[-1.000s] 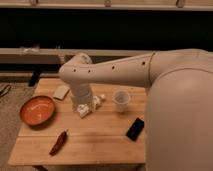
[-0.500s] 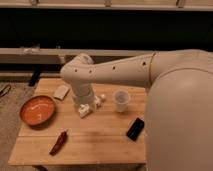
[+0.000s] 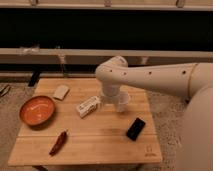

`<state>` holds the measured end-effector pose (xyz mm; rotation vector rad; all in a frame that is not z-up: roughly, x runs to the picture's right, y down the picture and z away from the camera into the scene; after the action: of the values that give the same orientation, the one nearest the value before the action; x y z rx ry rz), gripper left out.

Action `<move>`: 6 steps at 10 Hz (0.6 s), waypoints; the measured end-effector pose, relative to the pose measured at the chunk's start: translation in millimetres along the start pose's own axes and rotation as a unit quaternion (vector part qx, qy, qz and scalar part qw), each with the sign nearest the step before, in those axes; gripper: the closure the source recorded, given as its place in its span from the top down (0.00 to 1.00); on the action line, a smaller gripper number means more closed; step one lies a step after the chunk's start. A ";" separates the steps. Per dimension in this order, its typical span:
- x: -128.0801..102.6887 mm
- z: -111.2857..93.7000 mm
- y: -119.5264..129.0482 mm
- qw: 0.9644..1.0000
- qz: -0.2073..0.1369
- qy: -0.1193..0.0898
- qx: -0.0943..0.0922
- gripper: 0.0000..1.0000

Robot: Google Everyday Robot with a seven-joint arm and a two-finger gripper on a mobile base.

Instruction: Push the eraser across the table

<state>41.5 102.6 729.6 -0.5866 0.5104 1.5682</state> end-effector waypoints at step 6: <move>-2.4 34.9 -100.3 0.997 -0.054 0.036 -0.037 0.65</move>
<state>139.3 131.0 760.1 -0.7172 0.4677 1.4723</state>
